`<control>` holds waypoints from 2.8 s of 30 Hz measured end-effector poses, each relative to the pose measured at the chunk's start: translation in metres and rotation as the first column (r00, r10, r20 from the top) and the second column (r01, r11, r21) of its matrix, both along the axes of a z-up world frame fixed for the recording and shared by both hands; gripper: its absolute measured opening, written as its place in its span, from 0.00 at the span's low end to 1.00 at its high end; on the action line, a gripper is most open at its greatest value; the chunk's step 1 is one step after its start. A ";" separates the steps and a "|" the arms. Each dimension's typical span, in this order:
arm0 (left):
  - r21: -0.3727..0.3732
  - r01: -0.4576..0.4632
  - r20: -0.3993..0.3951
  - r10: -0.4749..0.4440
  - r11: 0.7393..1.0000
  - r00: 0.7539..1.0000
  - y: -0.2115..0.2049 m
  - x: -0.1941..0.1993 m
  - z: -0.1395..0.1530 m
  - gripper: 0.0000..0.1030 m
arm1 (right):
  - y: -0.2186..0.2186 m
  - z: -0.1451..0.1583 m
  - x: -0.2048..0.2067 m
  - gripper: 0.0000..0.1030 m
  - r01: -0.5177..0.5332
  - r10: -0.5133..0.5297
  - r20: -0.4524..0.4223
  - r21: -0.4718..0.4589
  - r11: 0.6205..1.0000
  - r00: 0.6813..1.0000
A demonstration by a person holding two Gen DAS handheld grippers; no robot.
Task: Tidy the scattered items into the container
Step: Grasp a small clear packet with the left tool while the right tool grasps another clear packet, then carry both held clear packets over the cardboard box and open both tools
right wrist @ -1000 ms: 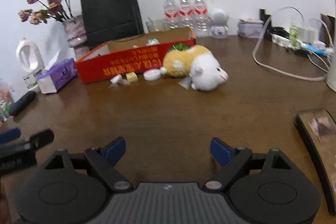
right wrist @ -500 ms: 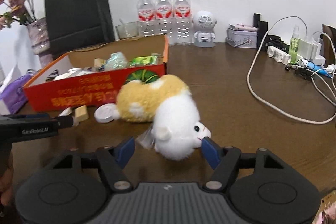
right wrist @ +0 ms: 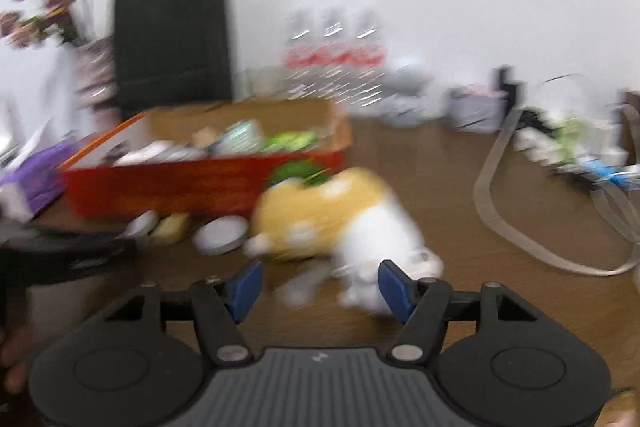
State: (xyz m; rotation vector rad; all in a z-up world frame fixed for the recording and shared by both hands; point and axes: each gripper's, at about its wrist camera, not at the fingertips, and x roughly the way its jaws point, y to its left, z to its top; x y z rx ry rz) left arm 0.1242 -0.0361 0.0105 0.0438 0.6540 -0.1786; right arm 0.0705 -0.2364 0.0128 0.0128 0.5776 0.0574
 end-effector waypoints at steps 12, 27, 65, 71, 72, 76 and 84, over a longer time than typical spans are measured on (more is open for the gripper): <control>-0.022 0.019 0.005 -0.019 1.000 1.000 -0.002 -0.006 -0.001 0.15 | 0.030 -0.009 0.019 0.51 0.035 -0.036 0.002 -0.193 0.980 0.999; -0.046 0.015 0.010 -0.015 0.999 1.000 0.003 -0.009 0.001 0.13 | 0.020 -0.016 0.046 0.16 -0.020 0.015 -0.109 -0.041 0.999 0.994; -0.089 -0.143 0.306 0.163 0.986 0.938 0.003 -0.255 0.043 0.13 | 0.027 0.027 -0.191 0.16 -0.227 0.210 0.235 0.049 0.973 0.949; -0.125 -0.147 0.300 0.179 0.981 0.937 0.009 -0.200 0.058 0.13 | 0.027 0.038 -0.136 0.16 -0.235 0.214 0.227 0.072 0.969 0.950; -0.120 -0.144 0.307 0.175 0.982 0.935 0.009 -0.185 0.063 0.13 | 0.028 0.043 -0.122 0.16 -0.234 0.211 0.234 0.077 0.969 0.949; -0.124 -0.143 0.330 0.177 0.982 0.927 0.019 -0.112 0.082 0.13 | 0.035 0.071 -0.051 0.16 -0.244 0.216 0.264 0.075 0.967 0.940; -0.024 -0.106 0.152 0.109 0.994 0.982 0.042 0.069 0.076 0.13 | 0.048 0.088 0.162 0.17 -0.270 0.268 0.027 0.074 0.960 0.963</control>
